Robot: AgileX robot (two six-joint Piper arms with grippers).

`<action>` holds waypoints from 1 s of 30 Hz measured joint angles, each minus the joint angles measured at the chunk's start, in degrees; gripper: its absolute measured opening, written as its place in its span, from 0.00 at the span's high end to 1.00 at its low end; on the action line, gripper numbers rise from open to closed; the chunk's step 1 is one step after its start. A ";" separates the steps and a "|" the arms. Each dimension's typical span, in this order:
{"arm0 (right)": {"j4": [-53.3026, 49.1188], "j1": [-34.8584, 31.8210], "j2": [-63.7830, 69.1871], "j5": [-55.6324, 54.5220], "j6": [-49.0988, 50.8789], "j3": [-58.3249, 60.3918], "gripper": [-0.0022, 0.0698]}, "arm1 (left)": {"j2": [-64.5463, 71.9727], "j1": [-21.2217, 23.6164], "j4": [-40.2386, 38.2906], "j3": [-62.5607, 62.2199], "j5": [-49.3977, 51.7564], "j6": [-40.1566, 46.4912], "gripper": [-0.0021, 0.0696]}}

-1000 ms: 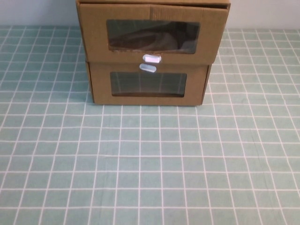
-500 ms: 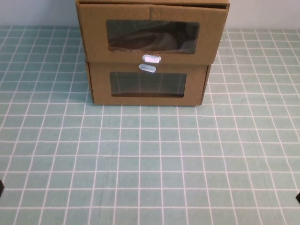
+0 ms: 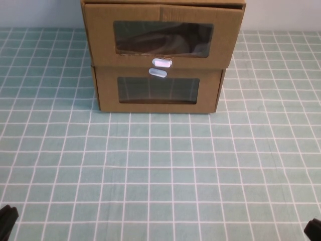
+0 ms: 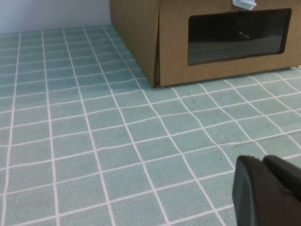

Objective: Close the shoe box

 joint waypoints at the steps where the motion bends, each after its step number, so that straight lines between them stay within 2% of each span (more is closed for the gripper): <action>1: 0.00 0.00 0.00 0.84 0.00 0.00 0.99 | 0.00 0.00 0.00 0.00 0.03 0.00 0.98; 6: 0.00 -1.36 -0.25 4.37 0.00 0.00 0.99 | 0.03 0.00 0.00 0.00 0.13 0.00 0.98; 13: -2.51 -21.12 -1.92 3.62 -0.18 0.00 0.99 | 0.03 0.00 0.00 0.00 0.13 0.00 0.98; 18: -2.89 -30.62 -6.10 6.08 -0.51 0.00 0.99 | 0.12 0.00 0.00 0.00 0.13 0.00 0.98; 22: -3.10 -31.97 -7.52 11.36 -2.73 0.00 0.99 | 0.12 0.00 0.00 0.00 0.13 0.00 0.98; 30: -2.46 -31.97 -7.62 15.13 -4.95 0.00 0.99 | 0.12 0.00 0.00 0.00 0.13 0.00 0.98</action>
